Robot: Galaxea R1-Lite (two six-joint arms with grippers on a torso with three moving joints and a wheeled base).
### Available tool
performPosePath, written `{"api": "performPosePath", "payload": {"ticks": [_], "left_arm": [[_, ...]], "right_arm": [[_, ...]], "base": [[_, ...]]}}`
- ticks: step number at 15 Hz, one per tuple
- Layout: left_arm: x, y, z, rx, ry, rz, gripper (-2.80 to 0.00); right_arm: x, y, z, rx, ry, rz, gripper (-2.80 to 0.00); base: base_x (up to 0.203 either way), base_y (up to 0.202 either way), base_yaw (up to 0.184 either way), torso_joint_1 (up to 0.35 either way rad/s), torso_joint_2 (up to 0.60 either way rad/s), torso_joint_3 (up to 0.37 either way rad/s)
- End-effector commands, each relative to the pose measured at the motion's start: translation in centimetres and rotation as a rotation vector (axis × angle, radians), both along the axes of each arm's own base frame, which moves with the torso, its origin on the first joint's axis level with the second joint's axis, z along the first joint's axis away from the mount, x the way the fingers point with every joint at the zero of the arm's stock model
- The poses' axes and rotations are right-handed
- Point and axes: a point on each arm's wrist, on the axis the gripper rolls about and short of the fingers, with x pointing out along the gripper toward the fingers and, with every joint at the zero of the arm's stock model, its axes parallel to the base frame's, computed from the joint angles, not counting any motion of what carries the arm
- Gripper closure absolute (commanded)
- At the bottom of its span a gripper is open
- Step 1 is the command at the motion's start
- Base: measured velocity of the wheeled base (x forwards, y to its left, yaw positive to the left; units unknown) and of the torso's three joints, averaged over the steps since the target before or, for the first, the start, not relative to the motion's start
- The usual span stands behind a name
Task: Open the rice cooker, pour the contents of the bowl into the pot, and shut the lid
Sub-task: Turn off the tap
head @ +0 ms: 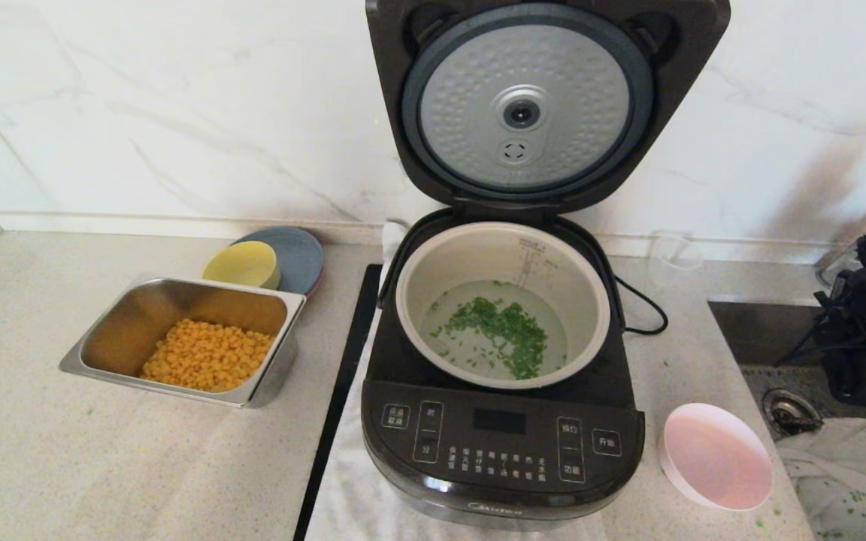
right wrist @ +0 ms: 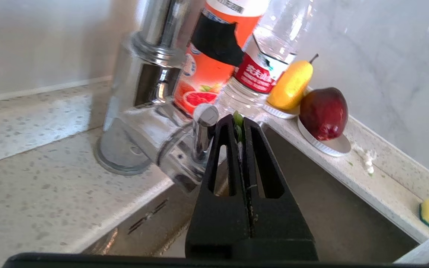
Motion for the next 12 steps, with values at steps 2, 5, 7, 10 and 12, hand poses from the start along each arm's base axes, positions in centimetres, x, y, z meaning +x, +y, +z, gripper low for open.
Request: {"api": "performPosePath", "payload": {"ticks": [2, 5, 7, 10, 12], "left_arm": [[0.0, 0.0, 0.0, 0.0, 0.002, 0.0, 0.0], [0.0, 0.0, 0.0, 0.0, 0.002, 0.0, 0.0], [0.0, 0.0, 0.0, 0.0, 0.001, 0.0, 0.0], [0.0, 0.0, 0.0, 0.0, 0.002, 0.0, 0.0], [0.0, 0.0, 0.0, 0.0, 0.001, 0.0, 0.0]], "right_arm": [[0.6, 0.4, -0.3, -0.004, -0.006, 0.009, 0.0], [1.0, 0.6, -0.1, -0.011, -0.011, 0.005, 0.0], [1.1, 0.7, 0.1, -0.019, -0.011, -0.011, 0.0], [-0.1, 1.4, 1.5, -0.02, -0.033, -0.011, 0.0], [-2.0, 2.8, 3.5, -0.016, -0.051, 0.011, 0.0]], "base": [[0.0, 0.0, 0.0, 0.0, 0.0, 0.0], [0.0, 0.0, 0.0, 0.0, 0.0, 0.0], [0.0, 0.0, 0.0, 0.0, 0.0, 0.0], [0.0, 0.0, 0.0, 0.0, 0.0, 0.0], [0.0, 0.0, 0.0, 0.0, 0.0, 0.0]]}}
